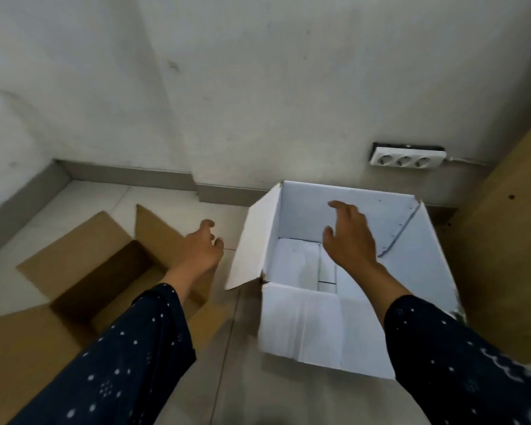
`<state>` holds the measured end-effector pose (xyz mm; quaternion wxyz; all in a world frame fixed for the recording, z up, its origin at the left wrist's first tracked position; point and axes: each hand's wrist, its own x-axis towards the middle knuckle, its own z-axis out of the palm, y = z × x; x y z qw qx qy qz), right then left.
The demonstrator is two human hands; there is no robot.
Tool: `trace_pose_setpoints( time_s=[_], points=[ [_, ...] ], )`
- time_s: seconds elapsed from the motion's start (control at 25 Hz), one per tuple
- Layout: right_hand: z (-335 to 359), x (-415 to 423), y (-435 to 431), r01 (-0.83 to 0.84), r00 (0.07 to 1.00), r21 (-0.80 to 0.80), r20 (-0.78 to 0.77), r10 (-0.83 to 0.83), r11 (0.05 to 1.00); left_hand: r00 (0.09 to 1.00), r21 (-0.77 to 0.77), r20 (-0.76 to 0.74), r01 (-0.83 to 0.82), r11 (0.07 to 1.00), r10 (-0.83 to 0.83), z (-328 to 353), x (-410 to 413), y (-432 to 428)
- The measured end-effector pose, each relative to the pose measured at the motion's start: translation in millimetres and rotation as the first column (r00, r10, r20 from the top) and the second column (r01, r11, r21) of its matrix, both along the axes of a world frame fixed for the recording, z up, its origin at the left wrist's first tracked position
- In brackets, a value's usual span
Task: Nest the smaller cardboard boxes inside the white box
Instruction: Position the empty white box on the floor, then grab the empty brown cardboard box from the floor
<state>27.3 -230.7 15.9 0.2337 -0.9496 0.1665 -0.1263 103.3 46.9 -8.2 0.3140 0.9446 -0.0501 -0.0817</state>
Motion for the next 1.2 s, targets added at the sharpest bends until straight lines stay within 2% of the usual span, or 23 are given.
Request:
trace_pose_setpoints(
  time_s=[0.12, 0.24, 0.32, 0.4, 0.48, 0.52, 0.6, 0.68, 0.72, 0.76, 0.88, 1.04, 1.12, 1.2],
  points=[
    [-0.1, 23.4, 99.4, -0.269, 0.963, 0.020, 0.037, 0.268, 0.963, 0.990, 0.088, 0.090, -0.115, 0.989, 0.108, 6.3, -8.6, 74.0],
    [-20.9, 29.8, 184.8, -0.382, 0.919, 0.116, -0.054, 0.389, 0.917, 0.978, 0.141, 0.109, -0.194, 0.971, 0.179, -0.9, -21.4, 152.9],
    [-43.3, 18.9, 223.5, -0.292, 0.939, 0.202, -0.123, 0.320, 0.935, 0.971, 0.207, 0.097, -0.235, 0.950, 0.219, -10.5, -31.1, 201.8],
    [-70.4, -9.3, 257.2, -0.090, 0.982, 0.216, -0.145, 0.123, 0.972, 0.951, 0.342, 0.080, -0.307, 0.888, 0.298, -21.9, -40.4, 251.9],
    [-95.1, -45.0, 291.1, 0.135, 0.987, 0.244, -0.118, -0.109, 0.960, 0.926, 0.482, 0.031, -0.344, 0.806, 0.377, -35.5, -49.3, 298.2],
    [-103.4, -59.4, 303.7, 0.241, 0.970, 0.331, -0.109, -0.217, 0.912, 0.904, 0.517, -0.002, -0.365, 0.774, 0.427, -43.2, -52.6, 315.1],
    [-112.7, -75.8, 321.5, 0.411, 0.904, 0.571, -0.154, -0.399, 0.710, 0.838, 0.474, -0.070, -0.449, 0.757, 0.541, -58.8, -57.1, 337.6],
    [-116.8, -80.6, 333.0, 0.506, 0.829, 0.707, -0.241, -0.504, 0.494, 0.773, 0.318, -0.090, -0.576, 0.753, 0.628, -72.2, -57.0, 350.7],
    [-118.9, -81.5, 336.8, 0.524, 0.810, 0.731, -0.269, -0.521, 0.437, 0.741, 0.222, -0.076, -0.640, 0.736, 0.667, -76.6, -54.8, 354.9],
    [-121.2, -80.6, 341.2, 0.526, 0.809, 0.737, -0.278, -0.518, 0.425, 0.705, 0.130, -0.064, -0.696, 0.706, 0.707, -80.1, -51.6, 359.3],
    [-118.0, -57.6, 350.0, 0.494, 0.861, 0.661, -0.282, -0.423, 0.565, 0.599, -0.068, -0.099, -0.800, 0.595, 0.794, -86.7, -37.3, 369.7],
    [-95.0, 26.5, 329.3, 0.360, 0.932, 0.593, -0.260, -0.251, 0.721, 0.459, -0.173, -0.204, -0.886, 0.430, 0.865, -100.1, -26.8, 371.2],
    [-83.0, 57.4, 323.0, 0.281, 0.954, 0.605, -0.262, -0.147, 0.745, 0.403, -0.190, -0.314, -0.914, 0.358, 0.860, -109.5, -30.8, 365.3],
    [-78.9, 63.9, 326.2, 0.237, 0.957, 0.655, -0.285, -0.055, 0.718, 0.361, -0.220, -0.432, -0.931, 0.291, 0.827, -113.7, -31.0, 361.4]
  ],
)
